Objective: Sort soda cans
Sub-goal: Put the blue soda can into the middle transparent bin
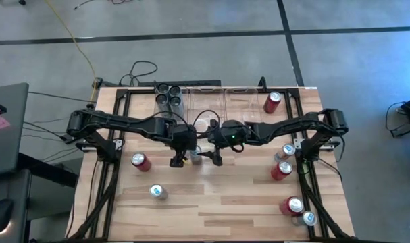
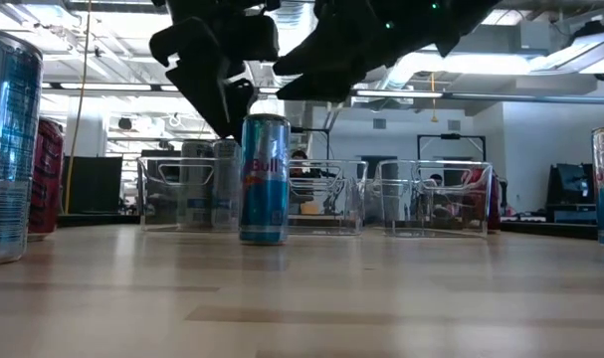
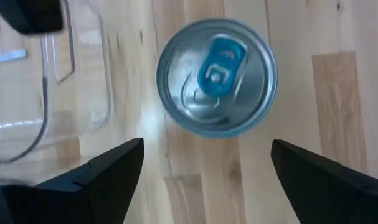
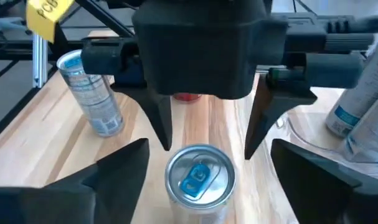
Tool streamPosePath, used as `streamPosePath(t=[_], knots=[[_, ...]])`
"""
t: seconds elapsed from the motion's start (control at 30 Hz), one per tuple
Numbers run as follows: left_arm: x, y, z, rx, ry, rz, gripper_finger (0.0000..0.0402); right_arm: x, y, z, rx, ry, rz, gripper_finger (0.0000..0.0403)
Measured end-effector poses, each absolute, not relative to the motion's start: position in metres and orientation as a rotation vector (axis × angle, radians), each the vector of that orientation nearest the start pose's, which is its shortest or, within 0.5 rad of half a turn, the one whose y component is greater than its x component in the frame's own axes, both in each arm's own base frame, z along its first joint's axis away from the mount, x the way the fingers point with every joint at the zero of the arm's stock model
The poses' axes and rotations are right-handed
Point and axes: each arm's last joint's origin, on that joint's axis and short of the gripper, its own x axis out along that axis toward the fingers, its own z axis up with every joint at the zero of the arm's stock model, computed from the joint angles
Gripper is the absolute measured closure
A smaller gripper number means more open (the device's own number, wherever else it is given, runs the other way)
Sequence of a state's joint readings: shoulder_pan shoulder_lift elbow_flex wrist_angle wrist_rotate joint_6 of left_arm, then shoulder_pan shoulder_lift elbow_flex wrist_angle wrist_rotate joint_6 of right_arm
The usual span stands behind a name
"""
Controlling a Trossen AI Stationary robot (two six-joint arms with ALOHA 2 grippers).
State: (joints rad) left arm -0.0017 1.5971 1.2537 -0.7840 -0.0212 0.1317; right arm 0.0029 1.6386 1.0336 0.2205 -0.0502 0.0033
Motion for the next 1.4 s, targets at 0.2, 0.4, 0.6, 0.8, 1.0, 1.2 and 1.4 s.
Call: streamPosePath(t=[0.2,0.4,0.6,0.8,1.0,1.2,1.4], knots=[[0.308,0.001,0.27,0.097,1.094,0.021,0.0055,0.364,-0.001,0.241,0.048,0.373,0.037,0.0018],[0.293,-0.002,0.294,0.117,1.007,0.048,0.0056,0.367,-0.001,0.237,0.067,0.372,0.031,0.0008],[0.277,-0.005,0.318,0.136,0.895,0.104,0.0056,0.375,0.001,0.221,0.065,0.392,0.038,0.0003],[0.267,-0.016,0.347,0.19,0.687,0.202,0.0056,0.384,0.0,0.197,0.074,0.432,0.033,0.0003],[0.265,-0.024,0.355,0.229,0.621,0.185,0.0056,0.385,0.0,0.197,0.065,0.425,0.035,0.0003],[0.265,-0.023,0.354,0.227,0.62,0.233,0.0056,0.386,0.001,0.192,0.057,0.441,0.039,0.0022],[0.255,-0.018,0.336,0.225,0.56,0.284,0.0056,0.39,0.001,0.183,0.063,0.453,0.045,0.0045]])
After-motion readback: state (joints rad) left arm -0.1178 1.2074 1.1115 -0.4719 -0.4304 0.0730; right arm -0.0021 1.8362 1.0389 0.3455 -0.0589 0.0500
